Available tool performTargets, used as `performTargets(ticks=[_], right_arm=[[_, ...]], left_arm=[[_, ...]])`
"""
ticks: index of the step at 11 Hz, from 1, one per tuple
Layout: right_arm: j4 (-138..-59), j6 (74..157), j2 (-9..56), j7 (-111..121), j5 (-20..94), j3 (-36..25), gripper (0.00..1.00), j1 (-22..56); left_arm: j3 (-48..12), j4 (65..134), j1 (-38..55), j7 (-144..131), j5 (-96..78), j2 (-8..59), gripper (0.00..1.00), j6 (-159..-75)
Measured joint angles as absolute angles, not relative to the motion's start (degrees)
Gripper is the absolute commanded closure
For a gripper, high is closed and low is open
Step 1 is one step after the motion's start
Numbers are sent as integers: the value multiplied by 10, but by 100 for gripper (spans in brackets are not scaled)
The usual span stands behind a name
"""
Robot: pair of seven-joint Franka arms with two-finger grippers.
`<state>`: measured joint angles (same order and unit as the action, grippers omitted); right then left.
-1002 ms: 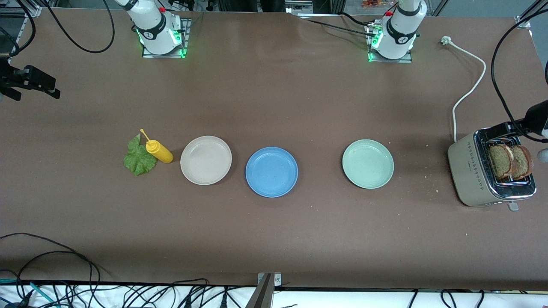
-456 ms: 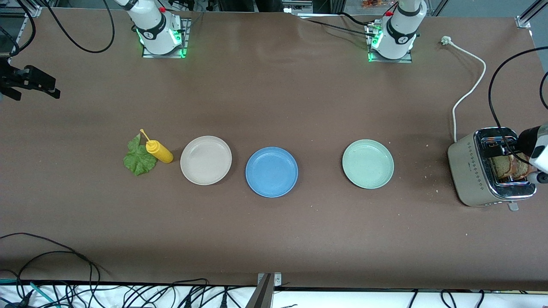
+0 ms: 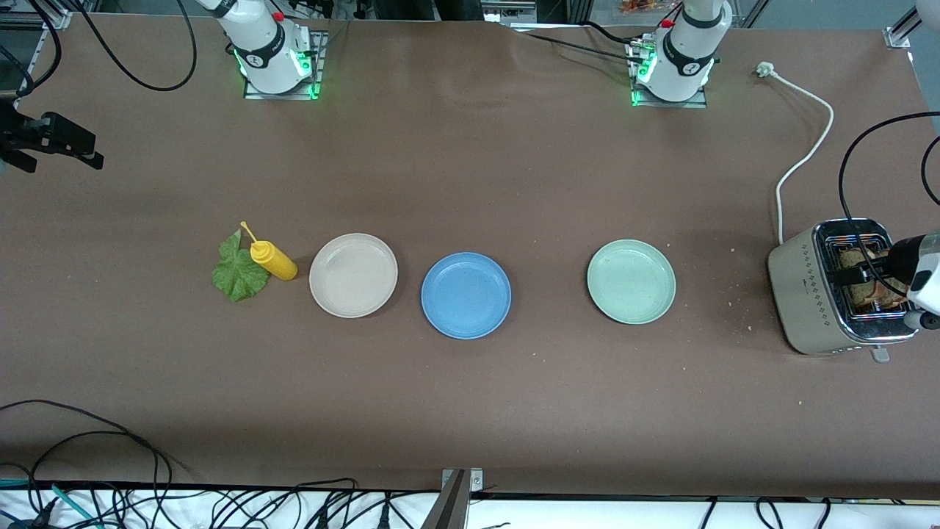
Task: Make sandwich in blue plate with both arms
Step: 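Lower the left gripper onto a bread slice in the toaster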
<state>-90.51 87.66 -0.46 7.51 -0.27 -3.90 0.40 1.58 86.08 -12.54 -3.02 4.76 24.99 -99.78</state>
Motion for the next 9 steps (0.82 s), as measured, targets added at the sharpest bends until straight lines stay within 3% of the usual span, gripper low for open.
performTargets(ticks=[7,9], right_arm=[[-905,877,-5,75,-3,-39,0,4],[-905,877,-5,74,-3,-39,0,4]], left_arm=[[16,860,-152,-2,73,272,0,-1011],[16,860,-155,7,73,283,20,-1025]])
